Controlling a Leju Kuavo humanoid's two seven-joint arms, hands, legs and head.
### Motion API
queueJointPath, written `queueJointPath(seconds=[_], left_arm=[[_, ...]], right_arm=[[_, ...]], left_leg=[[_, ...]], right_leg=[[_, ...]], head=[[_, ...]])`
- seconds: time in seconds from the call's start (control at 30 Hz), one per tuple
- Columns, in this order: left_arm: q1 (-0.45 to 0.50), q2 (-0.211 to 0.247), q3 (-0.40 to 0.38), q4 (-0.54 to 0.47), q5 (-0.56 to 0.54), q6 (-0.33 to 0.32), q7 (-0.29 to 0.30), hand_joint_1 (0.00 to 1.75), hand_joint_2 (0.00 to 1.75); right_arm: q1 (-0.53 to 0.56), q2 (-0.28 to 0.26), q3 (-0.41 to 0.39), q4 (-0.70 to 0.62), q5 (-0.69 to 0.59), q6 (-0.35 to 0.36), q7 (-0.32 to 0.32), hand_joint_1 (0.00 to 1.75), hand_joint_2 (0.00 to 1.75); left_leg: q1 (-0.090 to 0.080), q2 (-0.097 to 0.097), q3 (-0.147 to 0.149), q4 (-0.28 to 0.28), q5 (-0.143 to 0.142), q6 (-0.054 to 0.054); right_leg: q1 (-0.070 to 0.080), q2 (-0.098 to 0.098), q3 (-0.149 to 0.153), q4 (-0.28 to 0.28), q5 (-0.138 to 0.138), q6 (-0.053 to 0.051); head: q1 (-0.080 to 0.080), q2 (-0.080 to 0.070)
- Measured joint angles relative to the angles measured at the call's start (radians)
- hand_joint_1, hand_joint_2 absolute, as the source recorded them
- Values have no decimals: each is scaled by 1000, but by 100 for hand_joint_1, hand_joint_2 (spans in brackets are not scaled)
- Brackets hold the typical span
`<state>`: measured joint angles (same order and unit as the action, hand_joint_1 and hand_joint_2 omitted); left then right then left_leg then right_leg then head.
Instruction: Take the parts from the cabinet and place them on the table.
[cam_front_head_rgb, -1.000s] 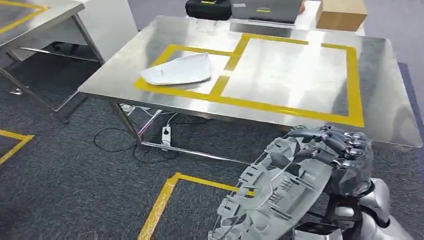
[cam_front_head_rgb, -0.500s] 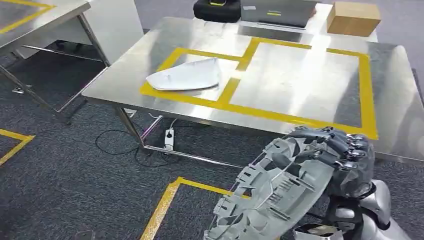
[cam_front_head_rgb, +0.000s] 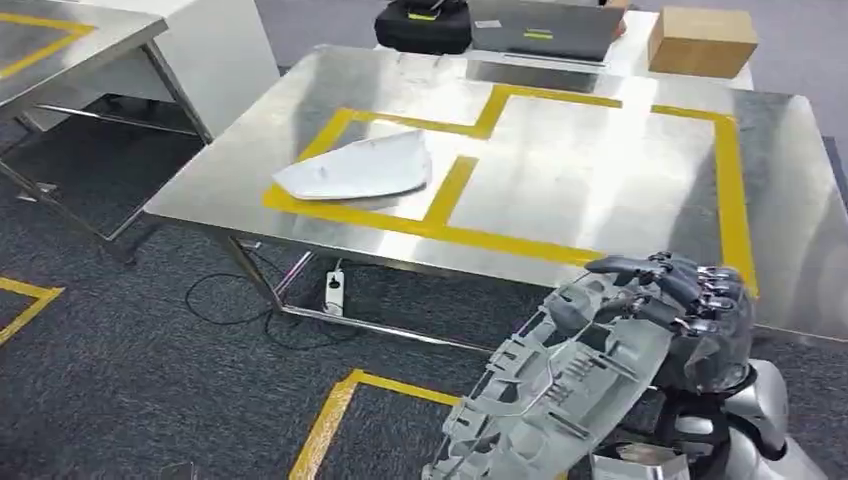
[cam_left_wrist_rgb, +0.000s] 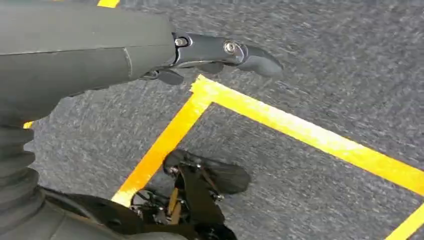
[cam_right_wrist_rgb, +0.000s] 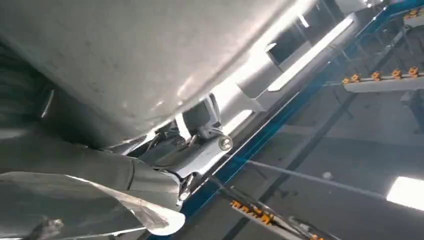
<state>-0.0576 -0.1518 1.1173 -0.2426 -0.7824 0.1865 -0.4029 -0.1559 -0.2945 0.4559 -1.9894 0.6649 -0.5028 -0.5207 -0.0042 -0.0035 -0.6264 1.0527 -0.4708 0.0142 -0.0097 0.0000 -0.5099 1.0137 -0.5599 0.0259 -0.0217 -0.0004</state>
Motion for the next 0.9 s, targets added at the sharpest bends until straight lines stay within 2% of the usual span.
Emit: queueJointPath(seconds=[0.07,0.1,0.13,0.2,0.23,0.27,0.3,0.33,0.4,0.43,0.47,0.5,0.53,0.6,0.63,0.67,0.73,0.77,0.8,0.83,0.87,0.9], left_arm=[[6,-1,0,1,-1,0,1,0,175],[5,-2,0,1,-2,0,1,0,175],[3,-2,0,1,-2,1,1,0,175],[-1,0,0,1,-2,0,1,0,175],[-1,-1,0,1,-2,0,1,0,175],[0,-2,0,1,-6,-1,1,0,175],[1,-2,0,1,-7,-1,1,0,175],[2,-3,0,1,-7,-1,1,0,175],[1,-3,0,1,-7,-1,2,0,175],[2,-3,0,1,-7,-1,2,0,175],[-2,-2,0,1,-7,-1,2,0,175],[-3,-2,0,1,-7,-1,2,0,175],[-1,-2,0,1,-7,-1,2,0,175],[-2,-1,0,1,-7,-1,0,0,175],[-2,-1,0,1,-7,-1,-2,0,175],[-4,-1,0,1,-5,0,-5,0,175],[-5,-2,0,1,-4,-1,-9,0,175],[-5,-2,0,1,-4,-1,-13,0,175],[-3,-3,1,2,-5,-2,-16,0,175],[-1,-3,0,2,-6,-3,-17,0,175],[0,-3,1,2,-7,-4,-17,0,175],[0,-3,1,2,-7,-4,-18,0,175]], right_arm=[[3,0,-2,0,0,0,0,175,175],[3,0,-2,0,0,0,0,175,175],[3,0,-3,0,-1,0,0,175,175],[1,1,-5,-1,-3,0,0,175,175],[5,1,-6,-1,-3,0,0,175,175],[7,1,-5,-1,-4,0,0,175,175],[7,1,-5,-1,-6,0,0,175,175],[7,1,-6,-1,-7,1,0,175,175],[7,1,-6,-1,-10,3,0,175,175],[7,1,-6,-1,-11,3,0,175,175],[6,1,-6,0,-13,4,0,175,175],[5,1,-6,0,-15,5,-1,175,175],[9,1,-6,0,-18,6,-2,175,175],[10,2,-6,-1,-19,6,-3,175,175],[10,2,-8,-2,-20,6,-3,175,175],[8,3,-8,-2,-24,6,-3,175,175],[9,5,-8,-2,-40,7,-3,175,175],[9,6,-8,-2,-49,9,-3,175,175],[9,8,-8,-3,-60,15,-4,175,175],[11,8,-8,-3,-70,21,-5,175,175],[11,10,-8,-3,-77,22,-6,175,175],[11,11,-9,-4,-81,24,-8,175,175]], left_leg=[[0,0,7,-7,-2,13],[8,-2,21,-16,2,19],[9,-2,30,-19,-1,23],[9,-2,35,-20,-8,33],[9,-2,38,-20,-13,33],[9,-2,42,-20,-19,33],[9,-3,49,-20,-25,32],[9,-3,58,-20,-31,31],[10,-4,83,-20,-47,25],[11,-4,86,-21,-56,20],[7,-6,91,-18,-60,14],[5,-5,86,-19,-67,5],[5,-3,99,-17,-67,-1],[4,-2,107,-13,-73,-9],[6,-2,102,7,-81,-16],[7,-1,79,55,-98,-21],[9,-1,-11,205,-161,-27],[9,-1,-50,258,-182,-29],[9,-1,-71,271,-177,-29],[9,-1,-70,247,-147,-27],[9,-2,-52,186,-94,-22],[8,-7,-21,93,-27,-15]], right_leg=[[0,0,14,2,2,10],[-1,-1,4,10,-5,13],[-1,-1,-13,46,-11,16],[-3,-1,-99,190,-57,23],[-3,-1,-148,258,-87,26],[-3,-1,-188,305,-103,27],[-3,-1,-209,311,-88,28],[-3,-1,-206,272,-44,28],[-3,-2,-152,111,78,23],[-3,-2,-130,51,107,22],[2,-5,-133,38,59,19],[3,-6,-118,31,63,5],[3,-4,-119,23,75,-3],[-2,-2,-98,20,75,-13],[-3,-5,-87,16,74,-17],[-3,-6,-80,16,71,-23],[-2,-5,-76,16,64,-30],[-1,2,-75,16,59,-31],[-1,11,-73,16,56,-30],[-1,18,-67,16,53,-29],[-1,27,-60,16,48,-28],[-1,37,-52,16,43,-25]], head=[[1,0],[0,0],[4,0],[7,0],[8,0],[7,0],[8,0],[8,0],[8,0],[8,0],[9,0],[11,0],[6,0],[6,0],[8,0],[1,0],[1,0],[0,0],[1,0],[0,0],[0,0],[1,0]])
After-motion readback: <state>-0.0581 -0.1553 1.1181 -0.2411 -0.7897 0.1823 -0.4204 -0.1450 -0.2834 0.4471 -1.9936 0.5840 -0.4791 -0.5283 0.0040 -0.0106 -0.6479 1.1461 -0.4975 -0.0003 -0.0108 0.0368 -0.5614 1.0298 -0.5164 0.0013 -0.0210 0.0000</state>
